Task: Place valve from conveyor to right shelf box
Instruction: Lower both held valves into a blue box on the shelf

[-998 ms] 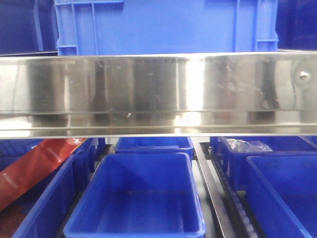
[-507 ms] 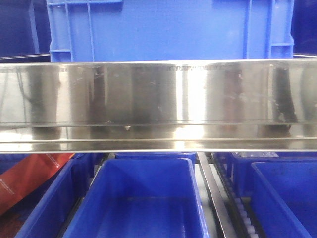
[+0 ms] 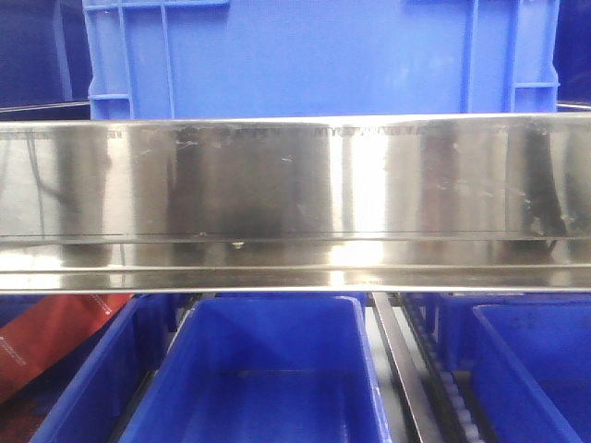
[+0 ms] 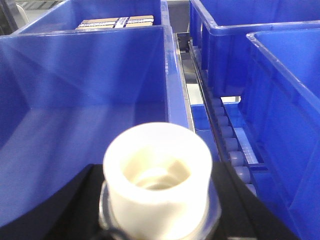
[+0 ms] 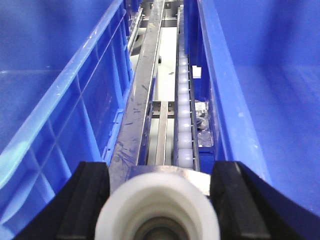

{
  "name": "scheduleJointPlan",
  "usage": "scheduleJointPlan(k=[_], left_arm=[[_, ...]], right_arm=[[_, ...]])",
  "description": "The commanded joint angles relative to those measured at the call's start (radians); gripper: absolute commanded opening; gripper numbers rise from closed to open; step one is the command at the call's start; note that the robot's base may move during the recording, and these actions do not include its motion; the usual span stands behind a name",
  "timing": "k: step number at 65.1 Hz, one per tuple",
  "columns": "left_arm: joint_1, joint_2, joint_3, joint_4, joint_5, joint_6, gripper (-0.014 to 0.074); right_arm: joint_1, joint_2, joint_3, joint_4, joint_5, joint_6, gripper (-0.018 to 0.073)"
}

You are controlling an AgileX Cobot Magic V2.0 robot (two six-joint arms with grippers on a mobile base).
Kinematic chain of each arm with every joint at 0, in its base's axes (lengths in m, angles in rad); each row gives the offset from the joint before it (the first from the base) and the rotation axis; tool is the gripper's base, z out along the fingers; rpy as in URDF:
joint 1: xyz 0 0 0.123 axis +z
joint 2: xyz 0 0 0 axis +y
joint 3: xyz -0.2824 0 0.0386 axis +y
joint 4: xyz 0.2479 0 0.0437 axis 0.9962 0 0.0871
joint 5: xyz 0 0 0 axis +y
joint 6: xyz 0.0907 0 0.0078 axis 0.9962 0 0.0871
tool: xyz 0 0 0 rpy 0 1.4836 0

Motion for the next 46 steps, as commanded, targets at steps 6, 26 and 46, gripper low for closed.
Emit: scheduleJointPlan(k=[6,26,46], left_arm=[[-0.004,0.002,-0.002,0.004,-0.005,-0.001,-0.0111],[-0.004,0.002,-0.002,0.004,-0.005,-0.001,-0.0111],[-0.004,0.002,-0.002,0.004,-0.005,-0.001,-0.0111]], right_arm=[[-0.007,-0.006,-0.010,-0.018,-0.053,-0.004,-0.0154],[-0.007,-0.006,-0.010,-0.018,-0.053,-0.004,-0.0154],[-0.007,-0.006,-0.010,-0.018,-0.053,-0.004,-0.0154]])
